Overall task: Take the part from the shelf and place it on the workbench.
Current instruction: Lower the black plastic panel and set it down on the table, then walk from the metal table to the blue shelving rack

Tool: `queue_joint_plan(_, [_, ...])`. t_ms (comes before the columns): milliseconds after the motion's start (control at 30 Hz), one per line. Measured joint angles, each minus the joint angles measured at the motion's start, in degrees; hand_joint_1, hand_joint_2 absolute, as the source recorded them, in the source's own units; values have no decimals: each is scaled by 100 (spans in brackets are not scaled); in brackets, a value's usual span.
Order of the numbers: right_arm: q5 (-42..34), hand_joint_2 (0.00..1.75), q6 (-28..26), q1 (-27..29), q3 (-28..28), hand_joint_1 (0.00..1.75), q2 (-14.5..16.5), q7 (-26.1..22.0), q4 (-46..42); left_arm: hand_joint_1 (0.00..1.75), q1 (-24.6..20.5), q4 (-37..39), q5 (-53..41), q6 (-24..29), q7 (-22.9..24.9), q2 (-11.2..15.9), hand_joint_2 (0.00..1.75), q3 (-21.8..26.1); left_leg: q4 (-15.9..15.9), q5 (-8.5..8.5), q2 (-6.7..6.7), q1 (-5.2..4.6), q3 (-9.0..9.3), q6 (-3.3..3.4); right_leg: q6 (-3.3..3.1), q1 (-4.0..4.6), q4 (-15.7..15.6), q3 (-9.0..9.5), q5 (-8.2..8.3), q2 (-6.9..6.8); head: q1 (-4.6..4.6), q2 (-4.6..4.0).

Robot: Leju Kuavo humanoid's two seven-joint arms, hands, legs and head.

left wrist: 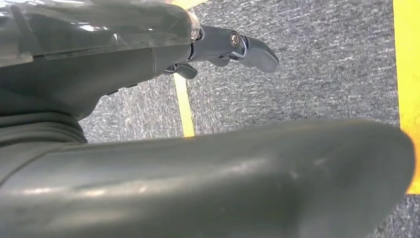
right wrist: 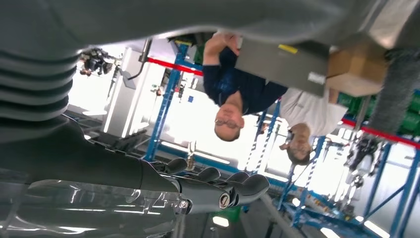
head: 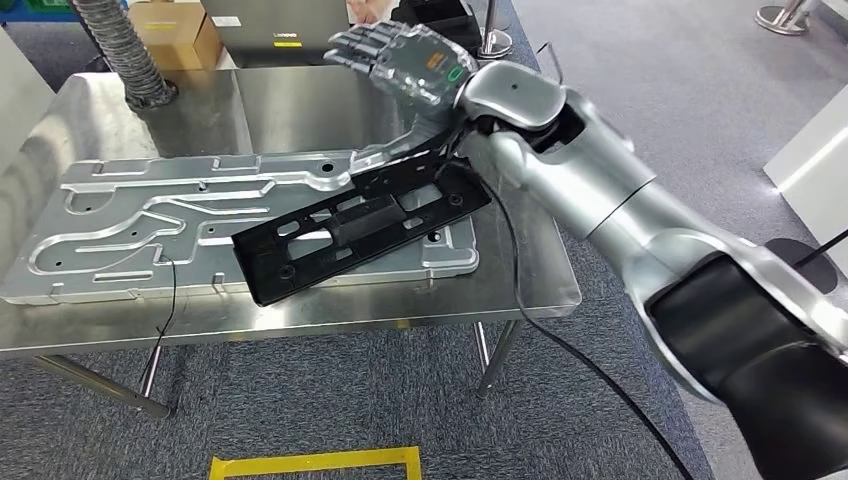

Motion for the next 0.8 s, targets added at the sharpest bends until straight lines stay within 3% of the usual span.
queue_joint_plan(67, [-246, 0, 40, -141, 13, 0, -317, 29, -319, 0, 8, 0, 20, -1, -64, -11, 0, 31, 7, -7, -17, -9, 4, -23, -24, 1, -820, 389, 340, -7, 0, 0])
queue_joint_plan(100, [-348, 0, 50, -189, 18, 0, -491, 60, -503, 0, 9, 0, 29, -2, -94, -17, 0, 55, 10, -8, -23, -17, -1, -45, -42, 13, -1081, 506, 415, -7, 0, 0])
queue_joint_plan(200, [-559, 0, 64, -235, 15, 0, -1050, 190, -1062, 0, 21, 2, 39, -3, -126, -36, 0, 144, -1, -3, -33, -26, -15, -130, -113, 39, -1237, 560, 438, -2, 0, 0])
queue_joint_plan(267, [-670, 0, 62, -244, -30, 0, -1493, 308, -1468, 0, 27, 1, 39, -2, -121, -45, 0, 199, 136, -118, -9, -21, -74, -175, -178, 17, -1280, 582, 460, -16, -1, 0])
queue_joint_plan(300, [-730, 0, 48, -246, -74, 0, -1737, 371, -1676, 0, 29, 1, 39, -1, -117, -46, 0, 227, 358, -262, 4, -20, -167, -189, -209, 4, -1299, 596, 468, -30, -1, 0])
queue_joint_plan(367, [-894, 0, -31, -210, -221, 0, -2319, 497, -2102, 0, 37, 2, 39, 0, -113, -47, 0, 280, 1108, -647, 19, -14, -487, -198, -243, 15, -1304, 606, 461, -58, -1, 0])
queue_joint_plan(433, [-1125, 0, -198, -13, -504, 0, -3022, 565, -2571, 0, 54, 2, 39, 0, -115, -47, 0, 317, 1664, -818, 19, -13, -732, -184, -243, 38, -1302, 623, 445, -88, -1, 0])
queue_joint_plan(467, [-1224, 0, -277, 144, -704, 0, -3371, 567, -2805, 0, 67, 2, 39, 0, -117, -47, 0, 333, 1632, -735, 19, -14, -709, -167, -236, 48, -1299, 637, 433, -103, -1, 0])
queue_joint_plan(500, [-1286, 0, -331, 312, -926, 0, -3697, 549, -3021, 0, 84, 2, 39, 0, -119, -47, 0, 351, 1378, -562, 19, -17, -580, -145, -226, 55, -1294, 653, 417, -115, -1, 0])
queue_joint_plan(567, [-1281, 0, -332, 583, -1341, 0, -4145, 523, -3356, 0, 116, 2, 39, 0, -123, -47, 0, 387, 595, -211, 11, -31, -190, -100, -200, 64, -1267, 661, 385, -99, -1, 0])
queue_joint_plan(600, [-1253, 0, -327, 701, -1517, 0, -4307, 550, -3490, 0, 119, 2, 39, 0, -125, -46, 0, 401, 301, -141, 11, -42, -36, -78, -178, 66, -1254, 648, 382, -63, -1, 0])
queue_joint_plan(667, [-1342, 0, -500, 1201, -1930, 0, -4680, 740, -3792, 0, 96, 2, 39, 0, -130, -48, 0, 426, 74, -162, 2, -60, 96, -33, -107, 76, -1270, 647, 395, -5, -3, 0])
queue_joint_plan(733, [-1625, 0, -782, 2327, -2646, 0, -5182, 792, -4155, 0, 80, 2, 39, 3, -128, -66, 0, 464, -19, -142, -47, -16, 186, 36, -24, 93, -1346, 745, 390, -26, -4, 1])
queue_joint_plan(800, [-1845, 0, -713, 3891, -3867, 0, -5427, 280, -4499, 0, 113, 2, 39, 20, -105, -90, 0, 519, -143, -101, -109, 41, 304, 91, 52, 93, -1169, 737, 218, -30, 2, 1])
